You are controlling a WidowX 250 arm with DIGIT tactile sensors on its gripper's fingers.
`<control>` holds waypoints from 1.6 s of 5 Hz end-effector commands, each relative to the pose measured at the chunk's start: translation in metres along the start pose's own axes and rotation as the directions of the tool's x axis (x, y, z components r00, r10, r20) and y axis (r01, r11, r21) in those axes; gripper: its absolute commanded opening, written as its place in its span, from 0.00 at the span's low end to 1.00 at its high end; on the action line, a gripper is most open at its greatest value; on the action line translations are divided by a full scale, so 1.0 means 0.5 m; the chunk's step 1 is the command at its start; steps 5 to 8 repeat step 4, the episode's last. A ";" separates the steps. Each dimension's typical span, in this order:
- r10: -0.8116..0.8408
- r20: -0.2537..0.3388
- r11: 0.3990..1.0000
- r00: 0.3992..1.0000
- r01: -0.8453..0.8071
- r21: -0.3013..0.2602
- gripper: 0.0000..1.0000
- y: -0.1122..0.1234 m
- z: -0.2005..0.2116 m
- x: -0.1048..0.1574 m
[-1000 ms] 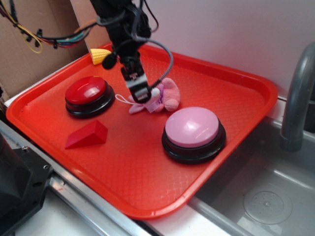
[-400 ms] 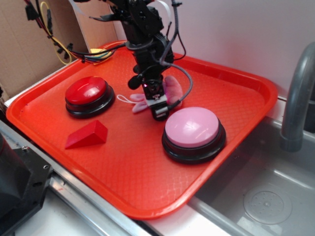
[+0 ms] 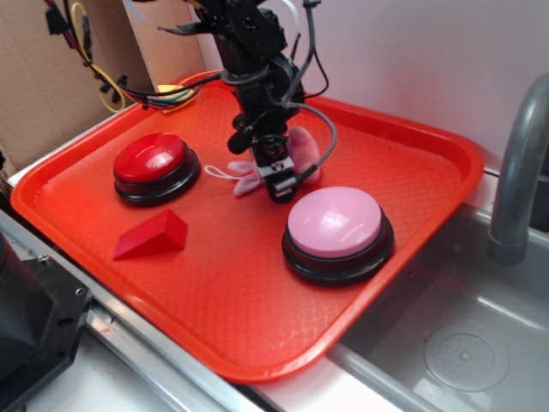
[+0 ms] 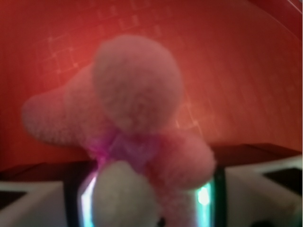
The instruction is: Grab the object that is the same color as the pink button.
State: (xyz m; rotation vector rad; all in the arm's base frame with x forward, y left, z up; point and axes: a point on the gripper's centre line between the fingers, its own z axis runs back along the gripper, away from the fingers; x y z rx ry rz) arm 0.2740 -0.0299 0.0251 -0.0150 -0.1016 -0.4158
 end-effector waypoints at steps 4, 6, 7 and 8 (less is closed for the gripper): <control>0.683 0.112 0.723 0.722 -0.689 0.037 0.00 0.012 0.358 -0.143; 0.683 0.112 0.723 0.722 -0.689 0.037 0.00 0.012 0.358 -0.143; 0.683 0.112 0.723 0.722 -0.689 0.037 0.00 0.012 0.358 -0.143; 0.683 0.112 0.723 0.722 -0.689 0.037 0.00 0.012 0.358 -0.143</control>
